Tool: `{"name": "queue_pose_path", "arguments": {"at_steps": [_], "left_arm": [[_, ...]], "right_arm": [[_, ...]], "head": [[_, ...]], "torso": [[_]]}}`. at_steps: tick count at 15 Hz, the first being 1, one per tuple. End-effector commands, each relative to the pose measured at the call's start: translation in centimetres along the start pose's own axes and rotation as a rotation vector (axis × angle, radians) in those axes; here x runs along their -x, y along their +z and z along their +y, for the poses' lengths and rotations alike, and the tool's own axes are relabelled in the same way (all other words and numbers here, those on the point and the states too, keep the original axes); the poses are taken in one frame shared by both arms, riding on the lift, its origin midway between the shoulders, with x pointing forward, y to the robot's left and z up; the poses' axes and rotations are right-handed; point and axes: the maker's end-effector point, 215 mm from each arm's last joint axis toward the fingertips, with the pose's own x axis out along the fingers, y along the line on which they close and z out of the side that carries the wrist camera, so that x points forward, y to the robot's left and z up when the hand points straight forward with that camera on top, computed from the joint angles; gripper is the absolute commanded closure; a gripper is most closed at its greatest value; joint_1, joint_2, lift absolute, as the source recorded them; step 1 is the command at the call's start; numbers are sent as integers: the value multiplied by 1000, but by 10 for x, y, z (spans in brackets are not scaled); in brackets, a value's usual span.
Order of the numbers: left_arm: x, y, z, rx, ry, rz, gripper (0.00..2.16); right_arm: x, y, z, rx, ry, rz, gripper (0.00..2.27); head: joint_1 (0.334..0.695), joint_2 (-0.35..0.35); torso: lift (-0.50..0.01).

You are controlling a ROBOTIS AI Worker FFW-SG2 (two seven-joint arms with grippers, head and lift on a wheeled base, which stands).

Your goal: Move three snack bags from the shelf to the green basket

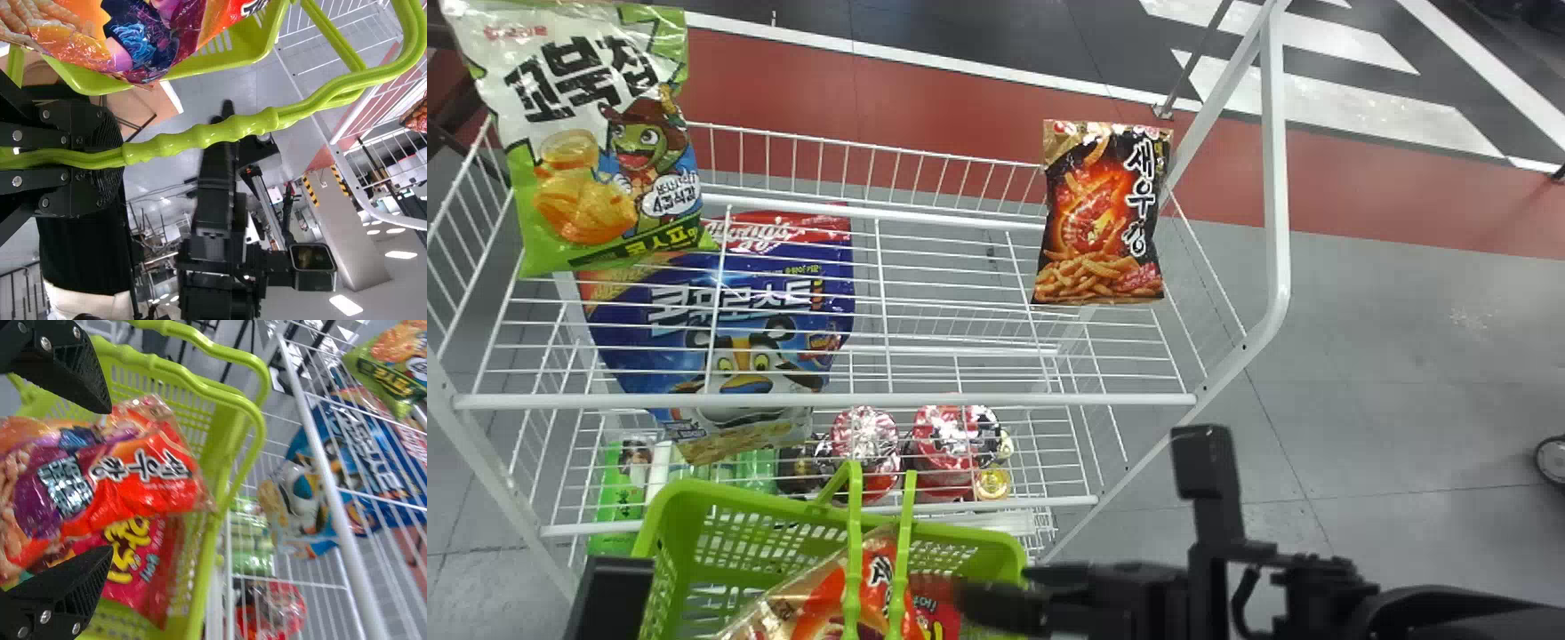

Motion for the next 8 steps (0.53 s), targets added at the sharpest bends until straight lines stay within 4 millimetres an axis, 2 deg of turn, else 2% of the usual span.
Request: {"name": "queue_pose_path", "arguments": {"at_steps": [1,5,7,8], "left_arm": [[0,0,0,-2,1,2,2057],[-1,-1,4,3,9,4,2057],[-1,-2,7,5,19,7,2057],[-1,-3,9,8,21,8,2057]], "right_arm": [[14,71,-25,100,-84,-224,49],[40,182,-27,239,-84,-577,49],[47,232,-32,303,-107,-716,43],[44,251,-34,345,-141,-760,43]], "head": [[695,-350],[695,-350],[695,-350],[695,-350]], "torso": [[-49],[-49],[-49],[-49]]}}
